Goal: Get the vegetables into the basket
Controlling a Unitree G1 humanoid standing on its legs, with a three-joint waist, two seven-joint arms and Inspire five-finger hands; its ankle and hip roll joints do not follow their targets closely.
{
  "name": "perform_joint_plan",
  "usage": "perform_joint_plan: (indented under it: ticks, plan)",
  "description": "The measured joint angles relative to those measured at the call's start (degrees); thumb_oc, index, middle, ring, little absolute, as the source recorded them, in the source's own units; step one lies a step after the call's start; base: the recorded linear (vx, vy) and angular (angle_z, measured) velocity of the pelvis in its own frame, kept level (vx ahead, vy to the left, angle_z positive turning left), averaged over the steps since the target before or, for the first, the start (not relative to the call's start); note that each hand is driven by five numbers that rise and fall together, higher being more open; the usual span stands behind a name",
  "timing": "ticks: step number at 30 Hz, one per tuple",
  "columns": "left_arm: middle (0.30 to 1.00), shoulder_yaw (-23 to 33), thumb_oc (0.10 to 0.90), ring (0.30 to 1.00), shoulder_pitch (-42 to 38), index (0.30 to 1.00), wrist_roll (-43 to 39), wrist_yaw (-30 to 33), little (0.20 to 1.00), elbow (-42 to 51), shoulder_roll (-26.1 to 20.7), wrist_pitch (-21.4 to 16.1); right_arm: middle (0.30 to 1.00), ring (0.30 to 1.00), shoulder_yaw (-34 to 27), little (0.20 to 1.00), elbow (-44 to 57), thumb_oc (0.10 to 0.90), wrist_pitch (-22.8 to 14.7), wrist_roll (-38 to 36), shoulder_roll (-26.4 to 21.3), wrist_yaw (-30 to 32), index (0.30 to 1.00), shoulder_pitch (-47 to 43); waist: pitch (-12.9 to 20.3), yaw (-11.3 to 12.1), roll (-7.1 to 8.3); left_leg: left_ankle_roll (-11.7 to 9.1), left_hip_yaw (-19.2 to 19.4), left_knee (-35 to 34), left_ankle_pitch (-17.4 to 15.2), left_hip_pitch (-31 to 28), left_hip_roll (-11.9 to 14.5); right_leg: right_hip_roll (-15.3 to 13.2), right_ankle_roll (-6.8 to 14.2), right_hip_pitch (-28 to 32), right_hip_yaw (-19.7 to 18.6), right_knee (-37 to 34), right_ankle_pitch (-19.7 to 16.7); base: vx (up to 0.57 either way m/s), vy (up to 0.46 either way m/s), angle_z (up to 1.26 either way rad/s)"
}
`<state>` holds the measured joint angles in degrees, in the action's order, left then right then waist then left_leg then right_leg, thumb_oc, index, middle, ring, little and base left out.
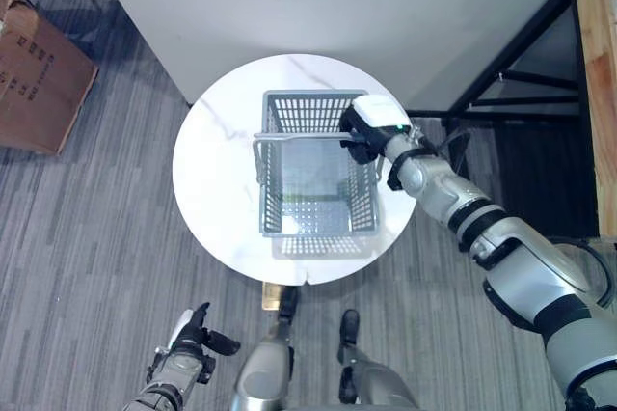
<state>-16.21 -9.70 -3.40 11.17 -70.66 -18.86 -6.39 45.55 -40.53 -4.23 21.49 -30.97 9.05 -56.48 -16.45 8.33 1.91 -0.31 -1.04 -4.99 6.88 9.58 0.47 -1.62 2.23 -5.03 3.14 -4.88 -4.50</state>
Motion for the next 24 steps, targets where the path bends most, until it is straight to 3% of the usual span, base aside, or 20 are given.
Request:
perform_joint_plan:
  ticks: [3,9,14,16,24]
  plan:
    - [1.000,2.8,0.900,1.000,0.5,1.000,0.1,-0.2,1.000,0.3,0.5,0.4,0.300,0.300,0.0,0.300,14.3,0.400,0.1,-0.4,-7.4,-2.3,0.300,4.9,0.0,-0.6,-0.04,0.0,0.1,0.0,0.0,-0.3,0.0,0.0,0.0,0.3,-0.1,0.0,0.0,0.01,0.000,-0.01]
    - [1.000,6.8,0.900,1.000,4.0,1.000,1.4,-1.1,1.000,-1.0,1.1,1.5,0.300,0.300,-4.1,0.300,29.8,0.400,-2.2,-4.6,-14.7,-5.4,0.300,15.4,0.4,-4.0,0.44,-1.1,1.5,-0.1,-1.1,-2.9,0.7,0.5,-0.2,2.3,-1.6,0.0,-0.2,0.03,-0.019,-0.14]
    - [1.000,7.5,0.900,1.000,7.3,1.000,3.0,-2.5,1.000,-1.6,1.6,2.4,0.300,0.300,-5.9,0.300,35.3,0.400,-3.1,-8.5,-19.9,-8.3,0.300,21.6,1.5,-6.7,1.42,-0.7,3.1,-0.1,-1.4,-4.7,1.1,0.7,-0.3,3.3,-3.3,0.0,-0.3,0.02,-0.009,-0.17]
    - [1.000,7.8,0.900,1.000,7.6,1.000,3.7,-2.8,1.000,-1.7,1.9,2.4,0.300,0.300,-9.3,0.300,38.9,0.400,-3.5,-8.9,-23.4,-9.9,0.300,26.2,2.0,-6.9,1.40,-0.6,3.1,-0.1,-1.4,-4.8,1.0,0.7,-0.3,3.4,-3.3,0.0,-0.3,0.00,0.000,0.00]
    - [1.000,10.1,0.900,1.000,8.7,1.000,6.0,-3.9,1.000,-2.1,2.0,2.6,0.300,0.300,-14.5,0.300,42.8,0.400,-6.1,-8.8,-28.7,-11.9,0.300,35.4,4.0,-9.3,1.35,-0.3,4.7,-0.3,-2.0,-6.4,1.1,0.7,-0.3,4.3,-4.8,0.0,-0.3,0.03,0.002,-0.10]
